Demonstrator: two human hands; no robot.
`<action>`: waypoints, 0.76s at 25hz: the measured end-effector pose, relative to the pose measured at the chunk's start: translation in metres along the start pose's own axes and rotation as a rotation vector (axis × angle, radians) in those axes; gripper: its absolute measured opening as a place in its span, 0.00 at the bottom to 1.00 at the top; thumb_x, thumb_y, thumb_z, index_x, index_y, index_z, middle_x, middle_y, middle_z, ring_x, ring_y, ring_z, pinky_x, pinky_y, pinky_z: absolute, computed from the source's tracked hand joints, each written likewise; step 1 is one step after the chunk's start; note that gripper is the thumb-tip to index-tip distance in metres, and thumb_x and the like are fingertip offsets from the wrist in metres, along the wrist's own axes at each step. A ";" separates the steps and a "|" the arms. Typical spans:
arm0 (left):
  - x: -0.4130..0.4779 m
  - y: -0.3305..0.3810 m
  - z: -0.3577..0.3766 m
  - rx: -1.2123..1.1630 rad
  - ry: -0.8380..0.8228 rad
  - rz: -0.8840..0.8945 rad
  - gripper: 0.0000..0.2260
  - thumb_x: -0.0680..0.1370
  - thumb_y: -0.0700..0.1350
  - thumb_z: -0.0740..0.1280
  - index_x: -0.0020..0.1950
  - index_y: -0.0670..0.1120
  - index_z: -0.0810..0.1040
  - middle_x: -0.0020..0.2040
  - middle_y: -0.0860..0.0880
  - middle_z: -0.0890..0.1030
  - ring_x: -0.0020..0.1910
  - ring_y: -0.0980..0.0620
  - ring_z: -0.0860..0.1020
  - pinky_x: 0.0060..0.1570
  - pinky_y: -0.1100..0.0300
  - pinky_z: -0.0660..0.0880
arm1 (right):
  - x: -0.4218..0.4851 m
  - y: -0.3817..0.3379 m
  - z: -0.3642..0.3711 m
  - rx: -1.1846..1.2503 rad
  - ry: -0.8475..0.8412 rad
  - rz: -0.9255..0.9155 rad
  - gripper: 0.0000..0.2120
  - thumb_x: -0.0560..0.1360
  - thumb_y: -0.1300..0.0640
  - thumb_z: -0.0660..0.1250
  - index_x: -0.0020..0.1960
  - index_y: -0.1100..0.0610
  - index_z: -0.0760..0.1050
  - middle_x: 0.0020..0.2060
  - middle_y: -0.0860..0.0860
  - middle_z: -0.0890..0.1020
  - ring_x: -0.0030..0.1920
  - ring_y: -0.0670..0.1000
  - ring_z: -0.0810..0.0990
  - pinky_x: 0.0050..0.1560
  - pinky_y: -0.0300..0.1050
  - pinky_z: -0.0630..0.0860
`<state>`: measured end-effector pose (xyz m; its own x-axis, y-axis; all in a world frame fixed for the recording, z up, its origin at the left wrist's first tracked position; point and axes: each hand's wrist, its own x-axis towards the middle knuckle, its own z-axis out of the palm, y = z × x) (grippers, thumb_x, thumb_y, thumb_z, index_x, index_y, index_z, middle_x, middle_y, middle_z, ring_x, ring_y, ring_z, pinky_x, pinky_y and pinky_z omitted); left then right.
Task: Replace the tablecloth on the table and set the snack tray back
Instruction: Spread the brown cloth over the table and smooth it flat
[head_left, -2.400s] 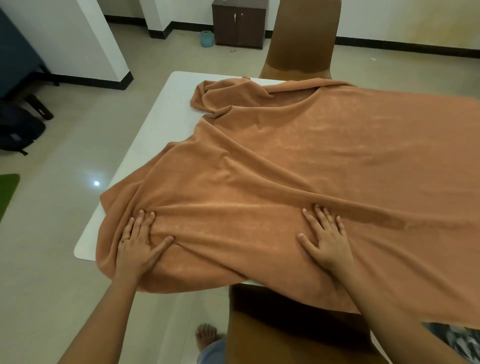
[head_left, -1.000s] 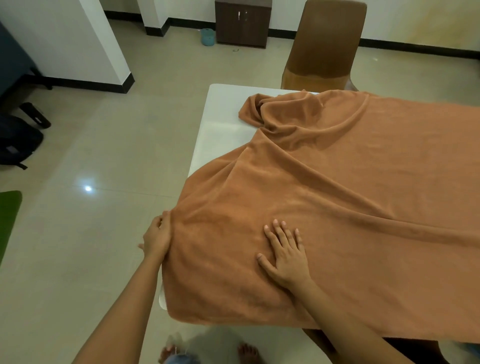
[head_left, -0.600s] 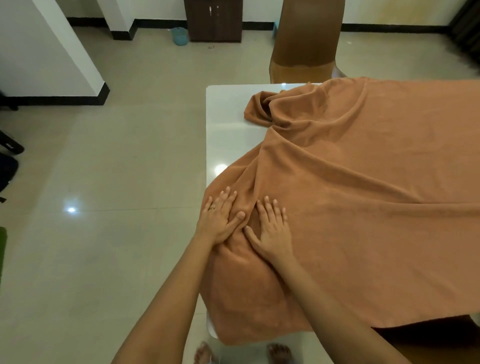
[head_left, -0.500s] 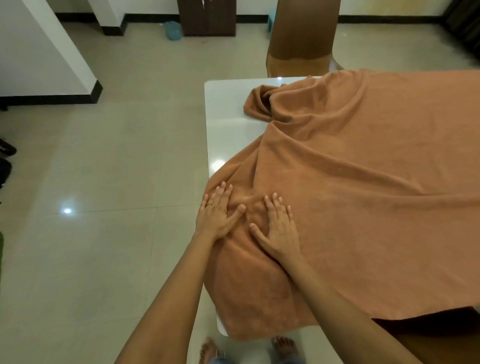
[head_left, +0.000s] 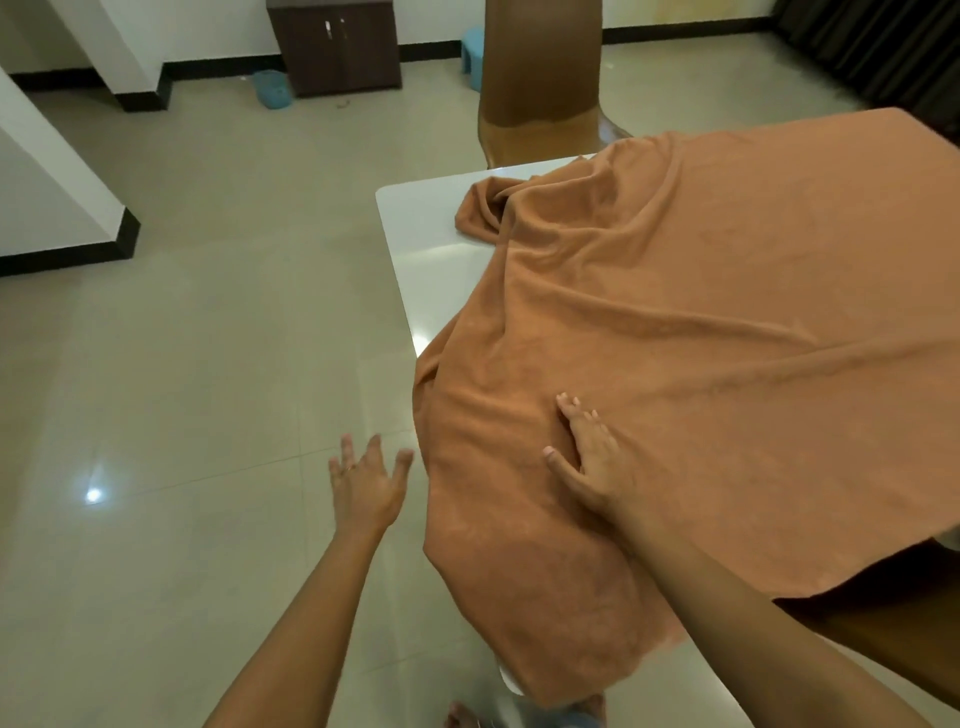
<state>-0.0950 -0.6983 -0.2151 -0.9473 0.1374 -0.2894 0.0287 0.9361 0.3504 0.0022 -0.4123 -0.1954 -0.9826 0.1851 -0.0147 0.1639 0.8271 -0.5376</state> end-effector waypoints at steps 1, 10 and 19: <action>-0.002 -0.012 -0.004 -0.100 -0.085 -0.162 0.37 0.77 0.67 0.42 0.69 0.42 0.70 0.70 0.39 0.70 0.76 0.43 0.55 0.74 0.45 0.52 | 0.002 -0.001 -0.004 0.115 0.020 0.027 0.36 0.74 0.35 0.52 0.77 0.52 0.55 0.76 0.48 0.58 0.76 0.48 0.56 0.76 0.47 0.50; 0.024 0.066 -0.015 -0.874 -0.149 -0.181 0.25 0.77 0.65 0.58 0.41 0.42 0.76 0.36 0.48 0.77 0.37 0.50 0.75 0.36 0.58 0.72 | 0.003 -0.005 -0.004 0.069 0.123 -0.040 0.34 0.75 0.40 0.57 0.75 0.57 0.61 0.74 0.51 0.64 0.75 0.48 0.59 0.76 0.48 0.52; 0.077 -0.070 -0.040 -0.380 0.160 -0.651 0.19 0.81 0.46 0.59 0.60 0.29 0.74 0.58 0.29 0.76 0.59 0.31 0.74 0.57 0.45 0.71 | 0.011 0.011 -0.012 -0.096 0.051 -0.015 0.35 0.74 0.37 0.55 0.76 0.53 0.58 0.76 0.50 0.58 0.76 0.47 0.53 0.75 0.54 0.53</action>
<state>-0.1830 -0.7659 -0.2263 -0.7712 -0.4789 -0.4194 -0.6344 0.6329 0.4438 -0.0057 -0.3950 -0.1916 -0.9796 0.1975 0.0371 0.1595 0.8763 -0.4546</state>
